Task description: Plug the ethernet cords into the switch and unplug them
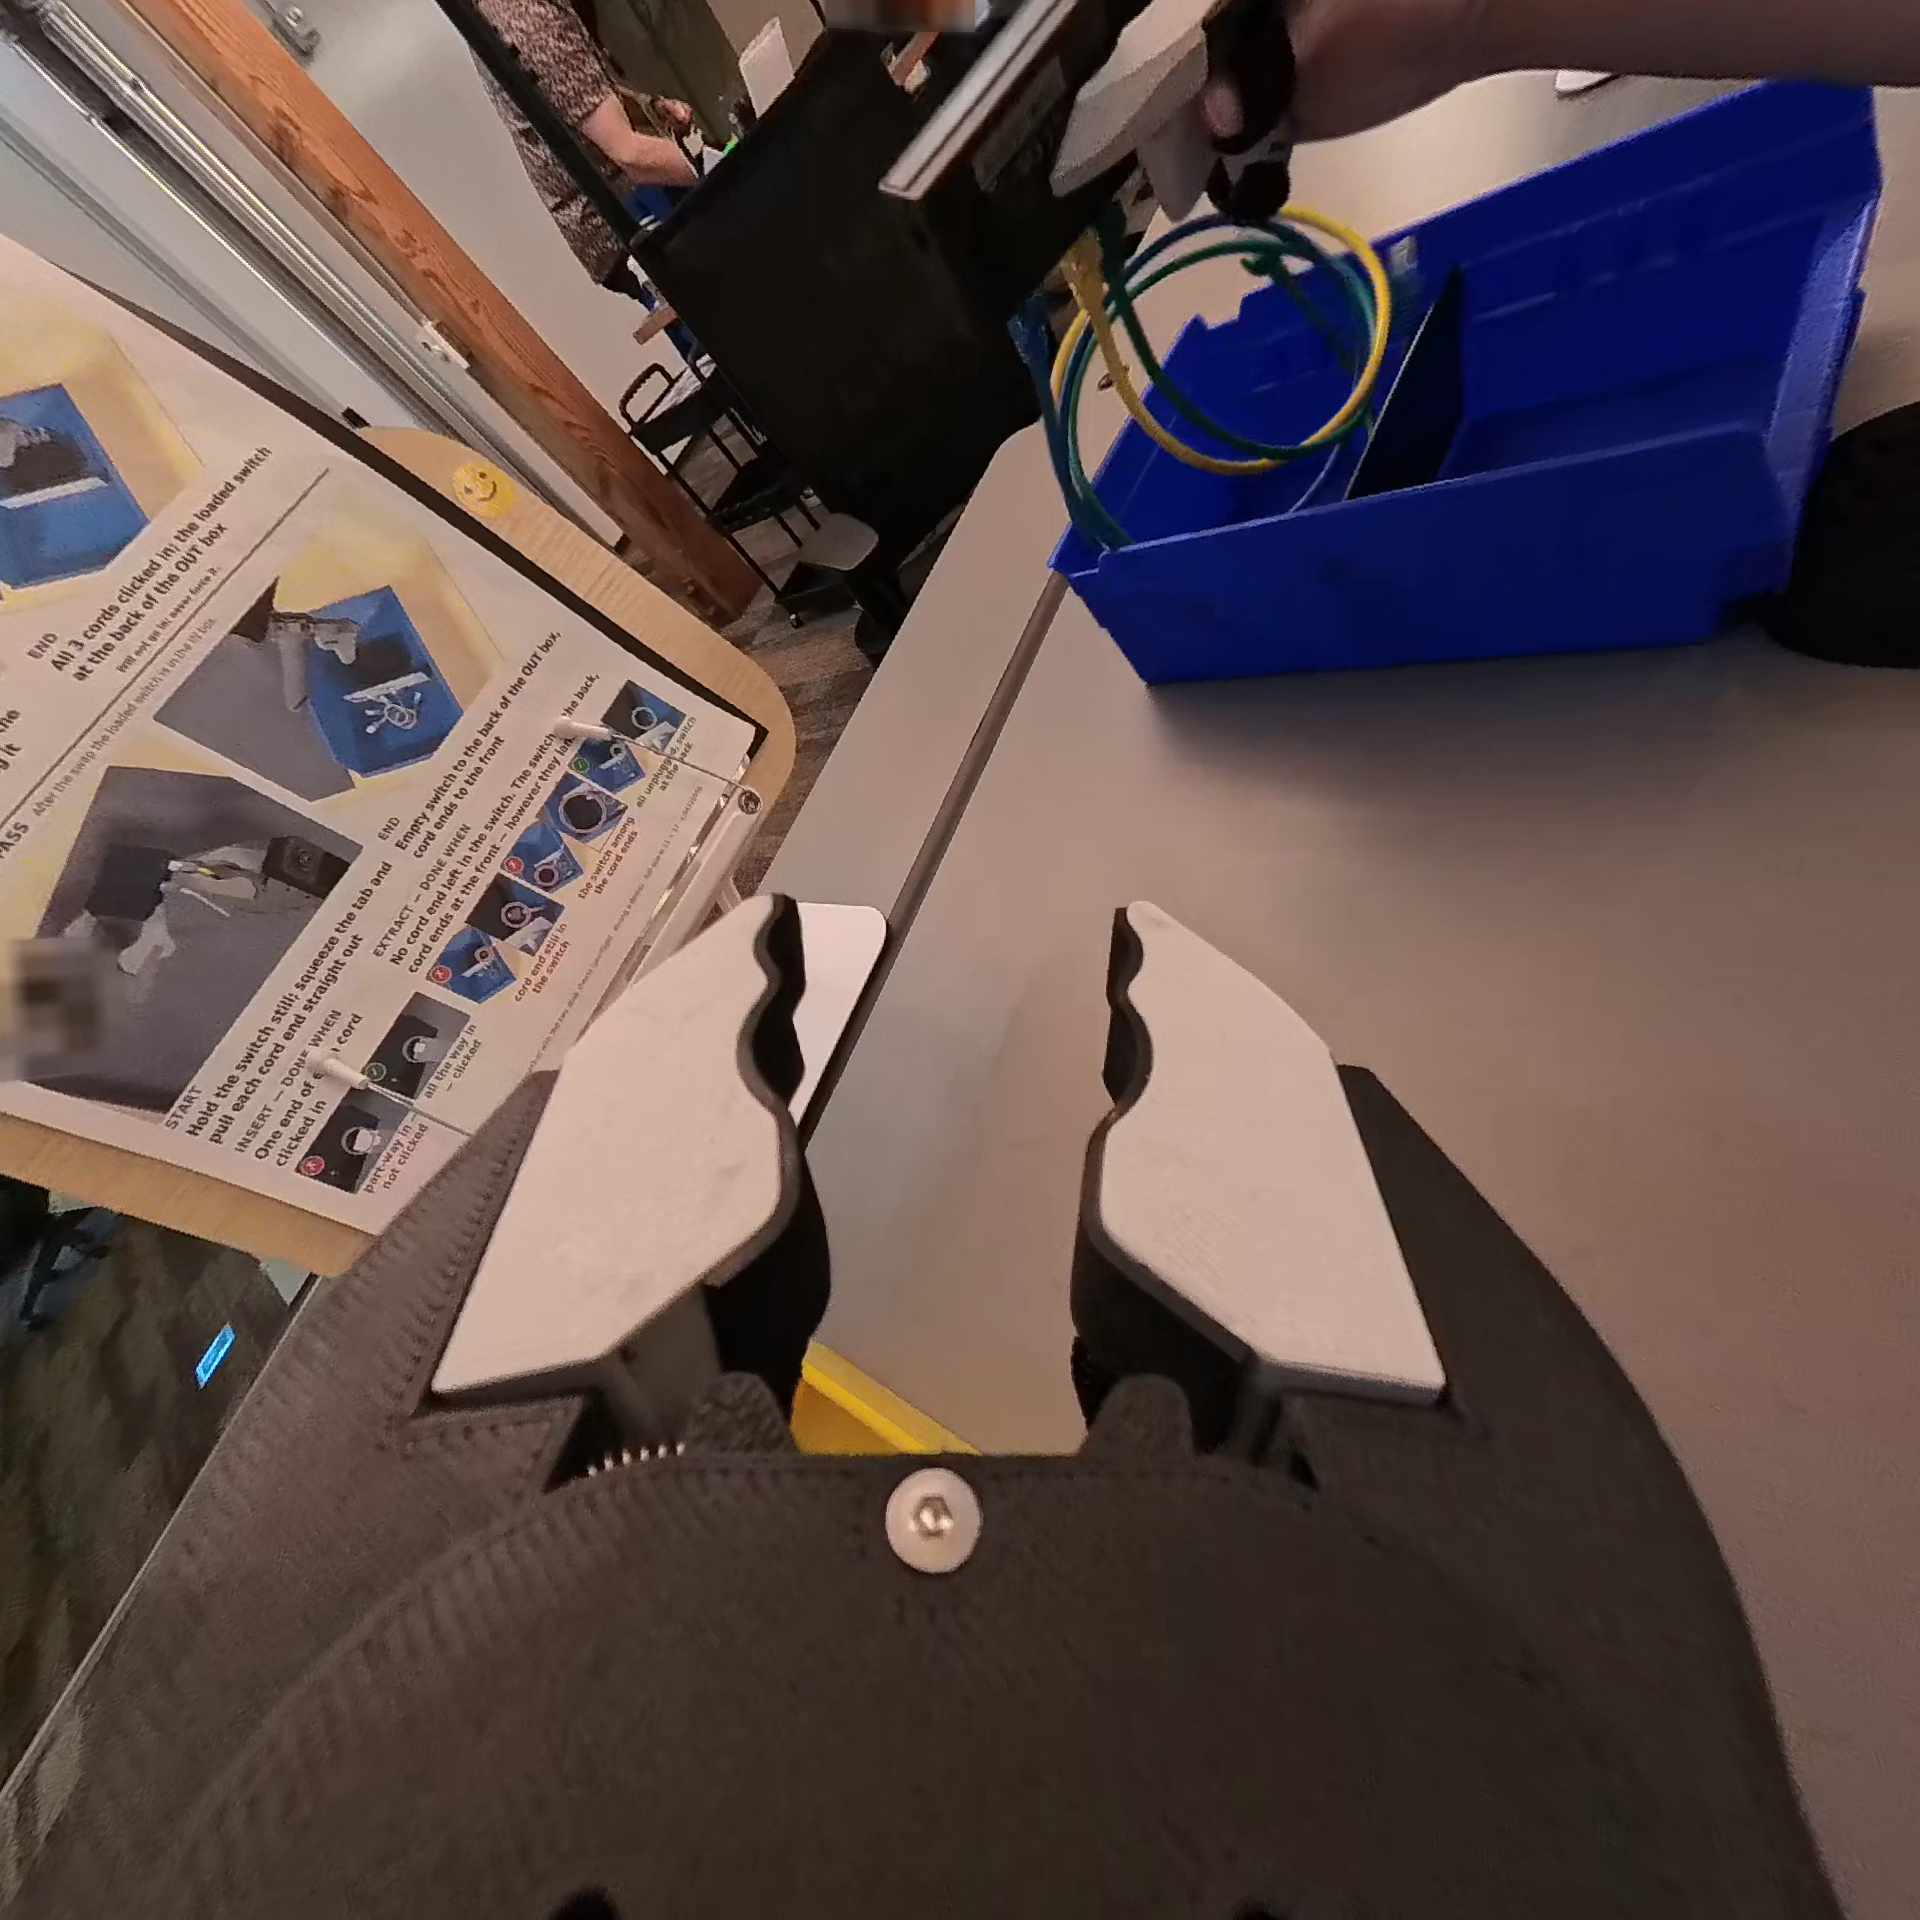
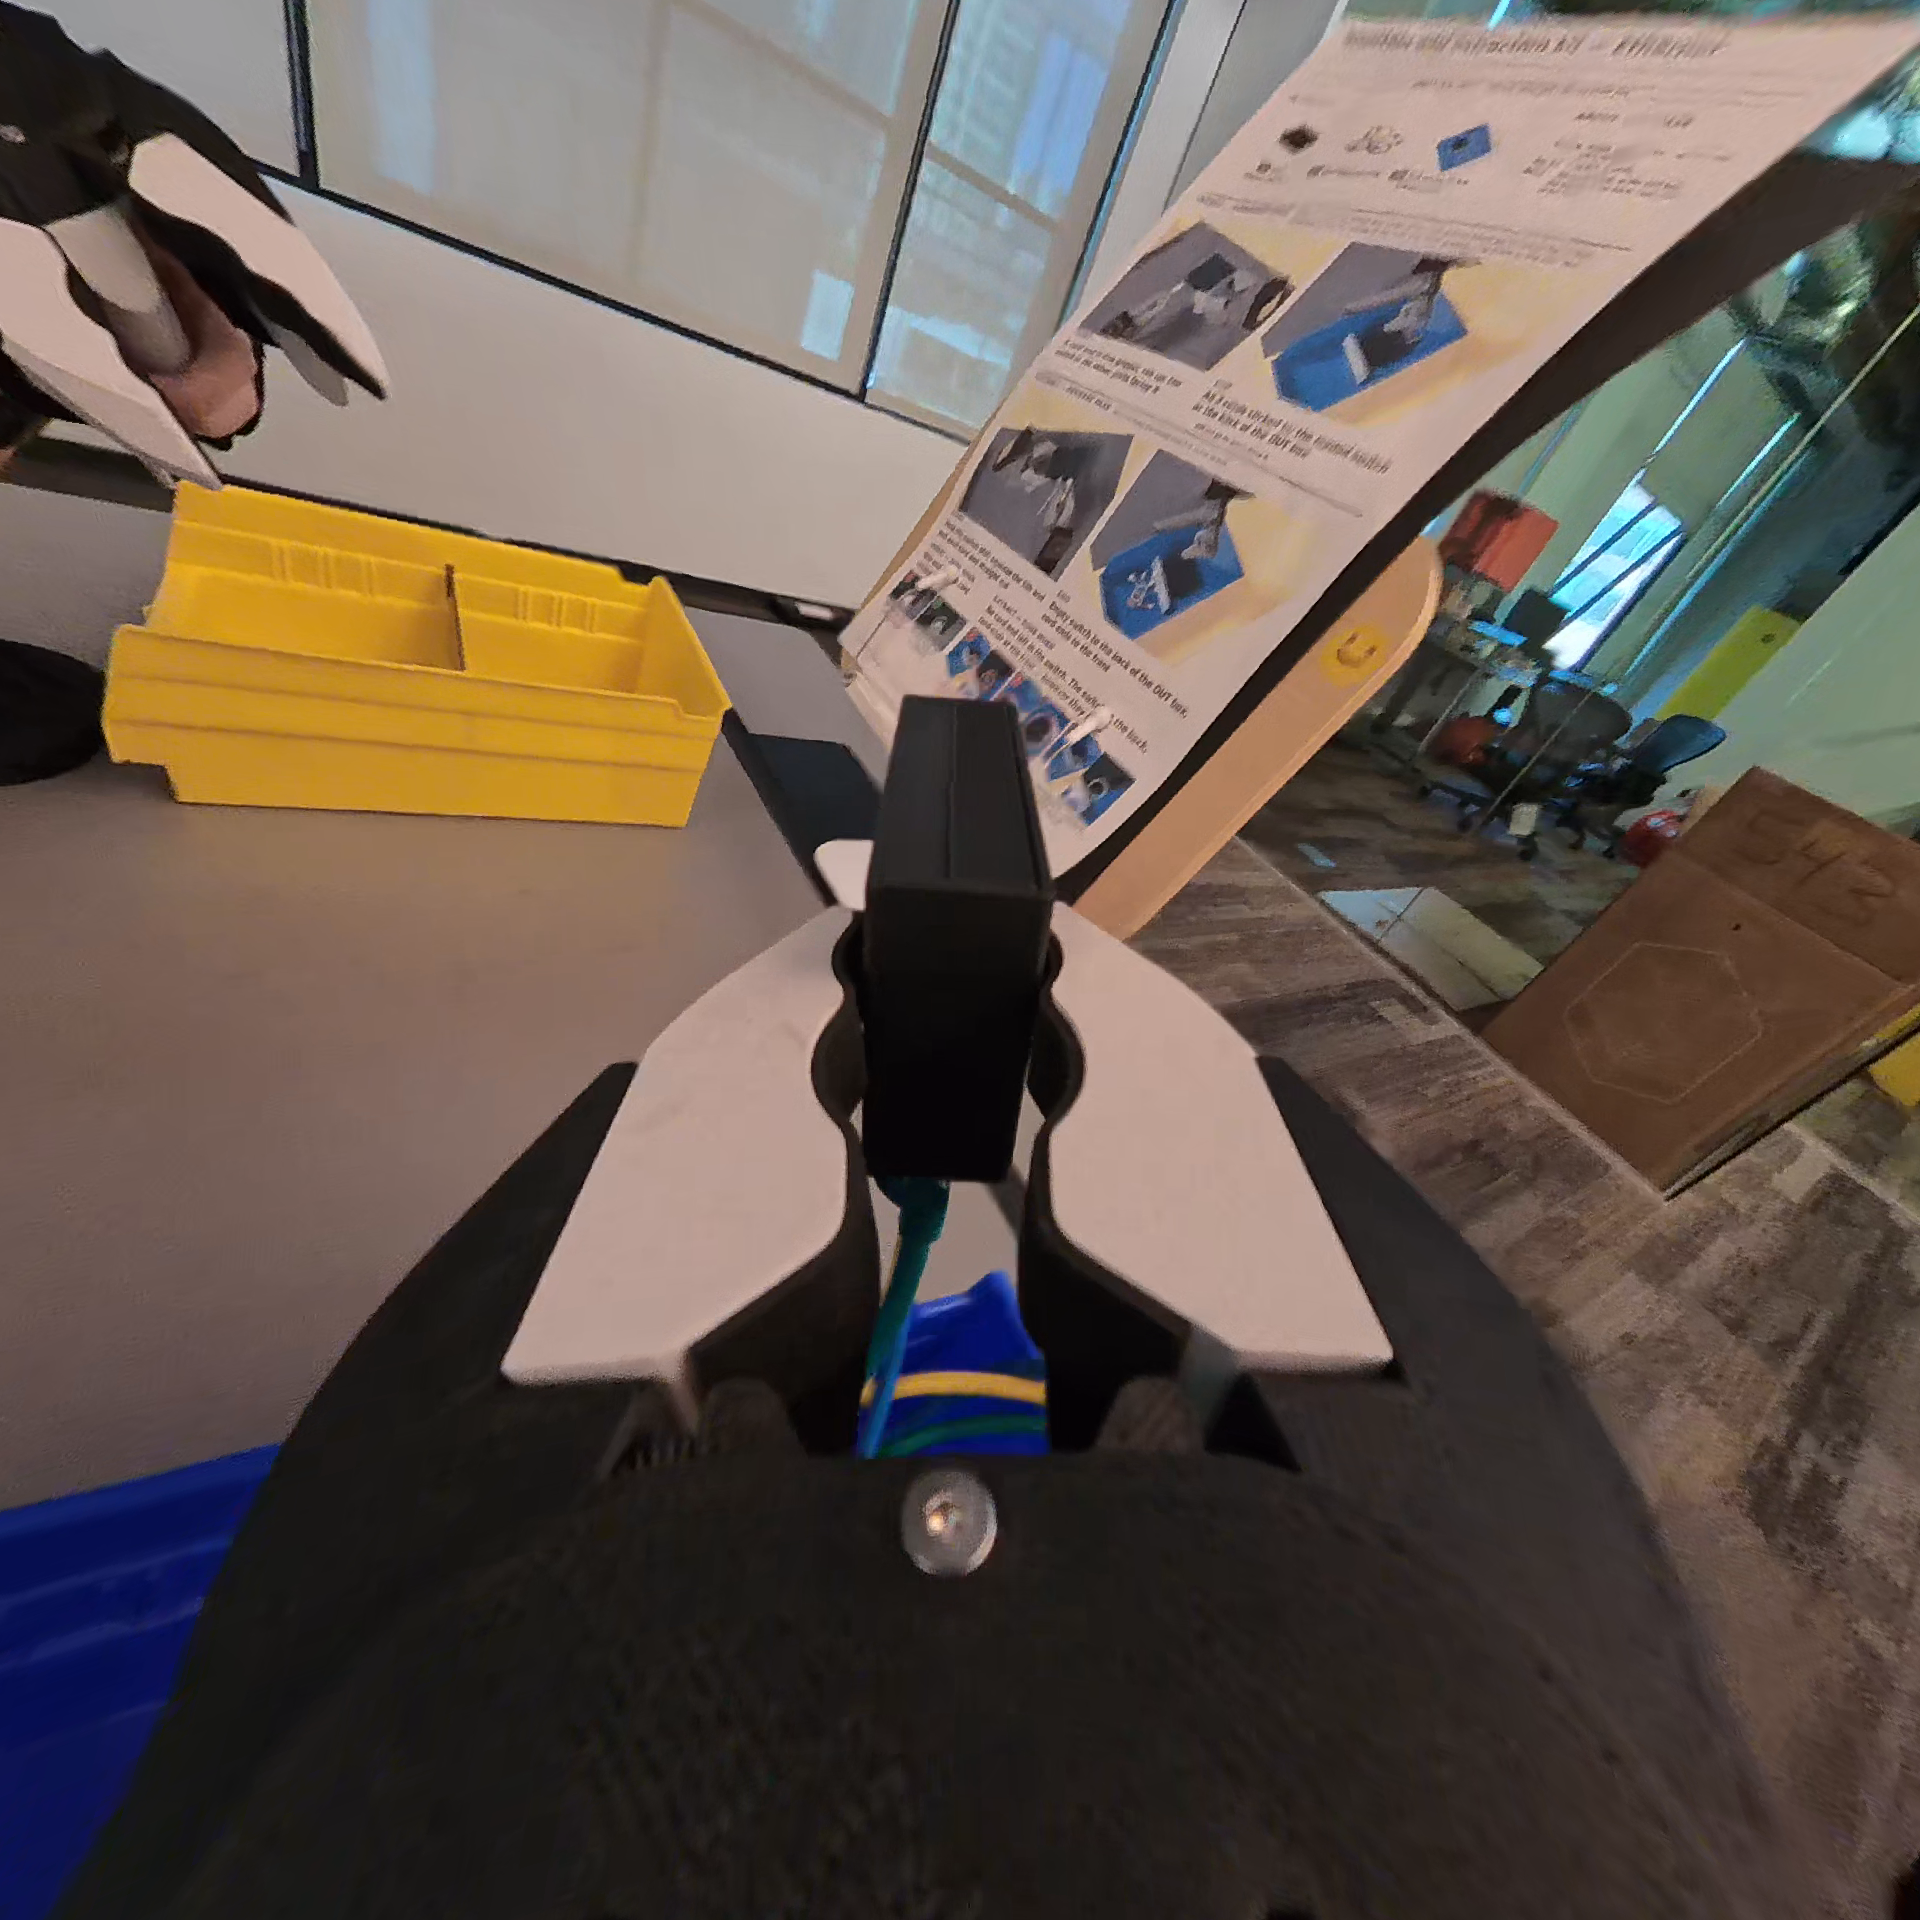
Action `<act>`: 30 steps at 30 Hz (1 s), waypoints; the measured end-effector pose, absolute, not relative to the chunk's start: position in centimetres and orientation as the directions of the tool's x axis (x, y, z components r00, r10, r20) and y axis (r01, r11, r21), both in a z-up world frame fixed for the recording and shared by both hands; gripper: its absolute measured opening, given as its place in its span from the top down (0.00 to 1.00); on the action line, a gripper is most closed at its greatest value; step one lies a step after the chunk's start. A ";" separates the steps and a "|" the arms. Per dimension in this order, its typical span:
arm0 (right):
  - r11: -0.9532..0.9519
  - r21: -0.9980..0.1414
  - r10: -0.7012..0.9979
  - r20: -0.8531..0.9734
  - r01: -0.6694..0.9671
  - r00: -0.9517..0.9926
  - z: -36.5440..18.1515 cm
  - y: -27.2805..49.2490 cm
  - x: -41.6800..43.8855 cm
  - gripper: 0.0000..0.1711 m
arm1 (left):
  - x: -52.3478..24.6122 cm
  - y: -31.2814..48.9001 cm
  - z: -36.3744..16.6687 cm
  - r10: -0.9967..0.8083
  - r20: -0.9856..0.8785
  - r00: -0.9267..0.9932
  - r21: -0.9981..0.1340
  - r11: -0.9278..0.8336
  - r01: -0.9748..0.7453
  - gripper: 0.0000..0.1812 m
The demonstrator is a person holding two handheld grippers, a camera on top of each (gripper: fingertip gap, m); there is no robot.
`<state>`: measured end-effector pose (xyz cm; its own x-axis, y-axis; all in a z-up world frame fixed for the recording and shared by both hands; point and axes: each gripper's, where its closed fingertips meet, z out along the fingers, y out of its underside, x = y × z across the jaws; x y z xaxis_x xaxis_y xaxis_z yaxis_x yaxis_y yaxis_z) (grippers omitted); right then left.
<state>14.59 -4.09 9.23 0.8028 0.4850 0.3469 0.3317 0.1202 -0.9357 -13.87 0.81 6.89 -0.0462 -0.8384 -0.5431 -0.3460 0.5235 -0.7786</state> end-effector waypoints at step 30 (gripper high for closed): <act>-0.219 -0.964 -0.085 -0.135 -0.151 0.987 4.7 -10.2 25.9 0.66 | -16.2 2.9 8.4 -0.907 -0.416 0.070 -0.843 0.356 -0.402 0.70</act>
